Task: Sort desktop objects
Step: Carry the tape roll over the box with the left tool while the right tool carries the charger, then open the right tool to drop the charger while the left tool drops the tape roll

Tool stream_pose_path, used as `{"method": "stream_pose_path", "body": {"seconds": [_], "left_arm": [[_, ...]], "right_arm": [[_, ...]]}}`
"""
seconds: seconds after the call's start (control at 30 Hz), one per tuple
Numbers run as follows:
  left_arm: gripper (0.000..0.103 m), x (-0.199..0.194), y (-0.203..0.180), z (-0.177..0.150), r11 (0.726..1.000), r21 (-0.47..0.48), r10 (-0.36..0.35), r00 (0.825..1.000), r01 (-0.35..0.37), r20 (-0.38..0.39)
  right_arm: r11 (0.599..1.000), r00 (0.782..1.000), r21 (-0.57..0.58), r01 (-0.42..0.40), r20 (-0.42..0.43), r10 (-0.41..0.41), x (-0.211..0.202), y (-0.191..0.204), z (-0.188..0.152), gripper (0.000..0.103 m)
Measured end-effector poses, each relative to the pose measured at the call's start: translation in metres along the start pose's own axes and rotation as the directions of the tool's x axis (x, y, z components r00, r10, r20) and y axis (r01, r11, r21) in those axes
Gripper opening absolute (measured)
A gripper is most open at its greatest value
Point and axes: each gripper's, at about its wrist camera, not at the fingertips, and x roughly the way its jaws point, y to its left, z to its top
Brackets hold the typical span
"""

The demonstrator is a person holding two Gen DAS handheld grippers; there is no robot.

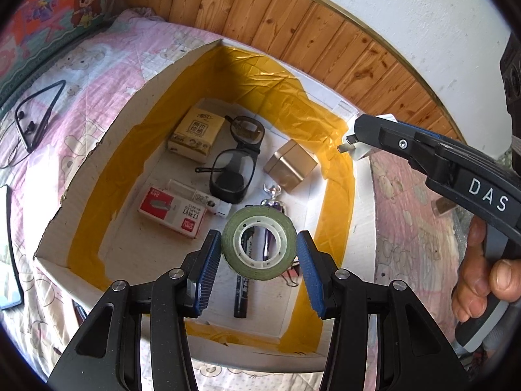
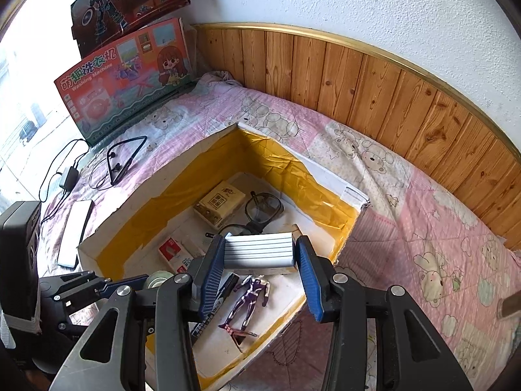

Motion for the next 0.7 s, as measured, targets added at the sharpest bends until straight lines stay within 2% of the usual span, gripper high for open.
{"method": "stream_pose_path", "body": {"seconds": [0.37, 0.7], "left_arm": [[0.049, 0.014, 0.006, 0.002, 1.0, -0.006, 0.027, 0.999, -0.027, -0.026], [0.049, 0.019, 0.007, 0.004, 0.998, 0.004, 0.058, 0.998, -0.058, -0.024]], "right_arm": [[1.0, 0.997, -0.018, -0.006, -0.081, 0.004, 0.036, -0.004, 0.012, 0.046], [0.998, 0.983, -0.051, -0.027, -0.181, 0.018, 0.066, -0.008, 0.013, 0.046]]}}
